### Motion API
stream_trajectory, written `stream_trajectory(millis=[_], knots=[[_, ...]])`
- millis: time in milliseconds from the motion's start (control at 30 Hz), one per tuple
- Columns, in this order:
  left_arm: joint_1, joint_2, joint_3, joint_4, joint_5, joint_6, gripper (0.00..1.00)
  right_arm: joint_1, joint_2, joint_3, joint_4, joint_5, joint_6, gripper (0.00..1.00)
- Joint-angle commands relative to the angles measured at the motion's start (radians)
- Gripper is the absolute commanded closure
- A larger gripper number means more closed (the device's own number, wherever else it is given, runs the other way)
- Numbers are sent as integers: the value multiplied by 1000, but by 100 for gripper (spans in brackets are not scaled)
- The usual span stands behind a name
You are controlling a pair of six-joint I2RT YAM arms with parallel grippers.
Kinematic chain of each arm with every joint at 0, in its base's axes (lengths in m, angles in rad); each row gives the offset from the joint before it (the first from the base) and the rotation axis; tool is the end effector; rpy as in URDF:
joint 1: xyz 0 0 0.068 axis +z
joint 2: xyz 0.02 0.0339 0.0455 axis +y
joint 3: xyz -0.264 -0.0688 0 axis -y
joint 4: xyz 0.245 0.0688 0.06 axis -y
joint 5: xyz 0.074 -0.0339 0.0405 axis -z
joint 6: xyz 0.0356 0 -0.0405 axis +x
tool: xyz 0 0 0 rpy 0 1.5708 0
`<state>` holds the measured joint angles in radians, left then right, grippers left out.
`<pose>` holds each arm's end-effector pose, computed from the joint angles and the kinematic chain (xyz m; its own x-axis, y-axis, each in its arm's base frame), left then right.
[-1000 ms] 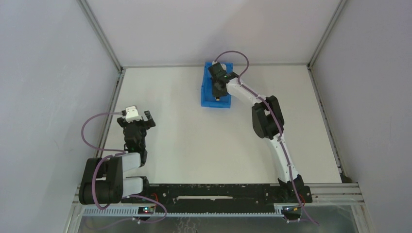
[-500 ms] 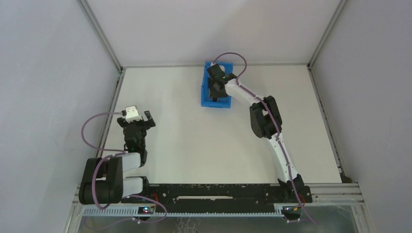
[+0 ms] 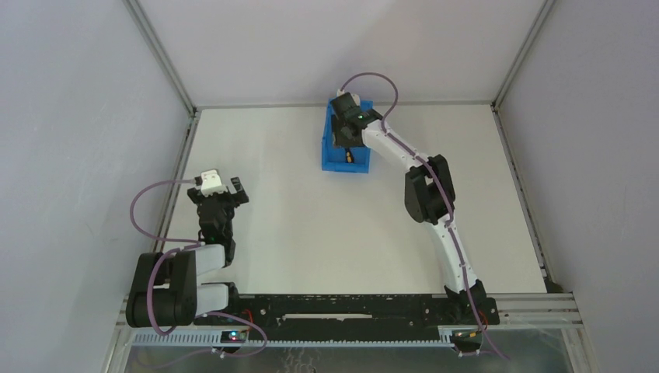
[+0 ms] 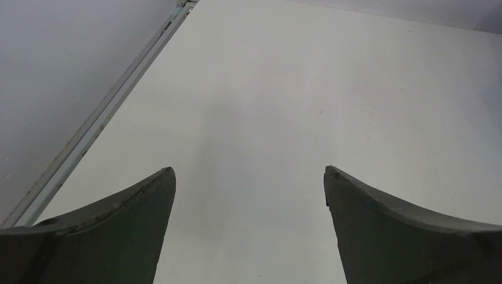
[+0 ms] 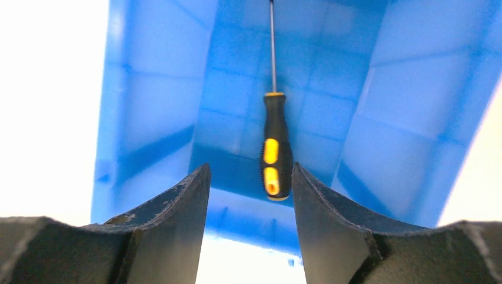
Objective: Put the screwdriver in the bin
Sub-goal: Place the screwdriver in the bin, then reset both arms
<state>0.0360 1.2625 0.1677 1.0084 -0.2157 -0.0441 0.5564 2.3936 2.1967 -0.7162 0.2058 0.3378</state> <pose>0.2134 0.0153 0.1654 -0.0752 -0.0458 -0.9961 -0.2518 0.9674 -0.0255 0.4557 0.2748 0.2178 -0.7702 -0.0970 -0.6303 -0.1650 0.9850 0.0500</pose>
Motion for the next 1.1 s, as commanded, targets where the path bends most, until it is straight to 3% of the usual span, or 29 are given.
stream_trajectory(millis=[0,167,233,267,300,633,1067], knots=[[5,-6,30,35,-13,20,0,15,-130,92,-28,40,-31,39],[5,-6,29,35,-13,20,0,26,-183,146,-73,53,-50,33],[5,-6,30,35,-11,20,0,31,-211,152,-81,60,-55,23],[5,-7,29,35,-11,20,0,35,-227,152,-86,64,-59,6],[5,-6,30,35,-11,20,0,38,-243,152,-92,65,-65,1],[5,-6,29,35,-12,20,0,49,-381,125,-127,76,-100,0],[6,-6,29,35,-13,20,0,19,-599,-156,-21,126,-224,0]])
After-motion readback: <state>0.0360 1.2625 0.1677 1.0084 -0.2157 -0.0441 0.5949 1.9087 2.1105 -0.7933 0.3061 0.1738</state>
